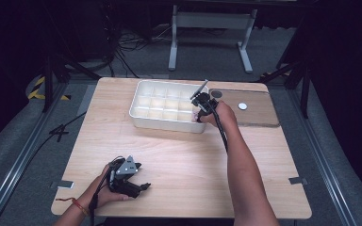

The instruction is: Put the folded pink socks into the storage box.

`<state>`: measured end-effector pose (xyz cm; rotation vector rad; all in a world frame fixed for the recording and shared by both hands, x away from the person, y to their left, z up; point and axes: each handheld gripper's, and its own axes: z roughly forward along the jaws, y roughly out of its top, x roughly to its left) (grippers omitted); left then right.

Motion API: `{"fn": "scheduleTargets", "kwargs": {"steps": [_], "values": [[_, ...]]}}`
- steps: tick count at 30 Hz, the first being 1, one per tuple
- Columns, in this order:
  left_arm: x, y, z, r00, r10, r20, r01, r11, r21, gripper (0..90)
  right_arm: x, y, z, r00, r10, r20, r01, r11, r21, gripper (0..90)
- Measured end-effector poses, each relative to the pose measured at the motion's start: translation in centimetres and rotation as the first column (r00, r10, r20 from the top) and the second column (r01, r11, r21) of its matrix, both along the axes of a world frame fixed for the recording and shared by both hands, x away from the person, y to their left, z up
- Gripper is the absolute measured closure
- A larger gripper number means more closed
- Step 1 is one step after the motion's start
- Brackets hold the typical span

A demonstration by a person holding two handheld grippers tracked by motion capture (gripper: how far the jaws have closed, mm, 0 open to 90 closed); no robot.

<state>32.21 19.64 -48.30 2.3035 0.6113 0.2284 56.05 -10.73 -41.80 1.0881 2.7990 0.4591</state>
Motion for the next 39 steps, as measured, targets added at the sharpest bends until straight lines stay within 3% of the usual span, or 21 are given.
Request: {"fn": "scheduleTargets", "kwargs": {"steps": [9, 16, 39], "values": [[0.0, 0.0, 0.0, 1.0, 0.0, 0.0, 0.0, 1.0, 0.0, 18.3, 0.1, 0.3, -0.4, 0.9999, -0.007, -0.013, 0.007, 0.9995, -0.031, 89.8], [0.0, 0.0, 0.0, 1.0, 0.0, 0.0, 0.0, 1.0, 0.0, 18.4, 0.0, 0.4, -0.6, 1.0, -0.007, 0.001, 0.007, 0.9988, -0.047, 89.9], [0.0, 0.0, 0.0, 1.0, 0.0, 0.0, 0.0, 1.0, 0.0, 18.3, -1.0, 0.3, 0.0, 0.9985, 0.0, 0.055, 0.001, 0.9998, -0.019, 89.2]]}}
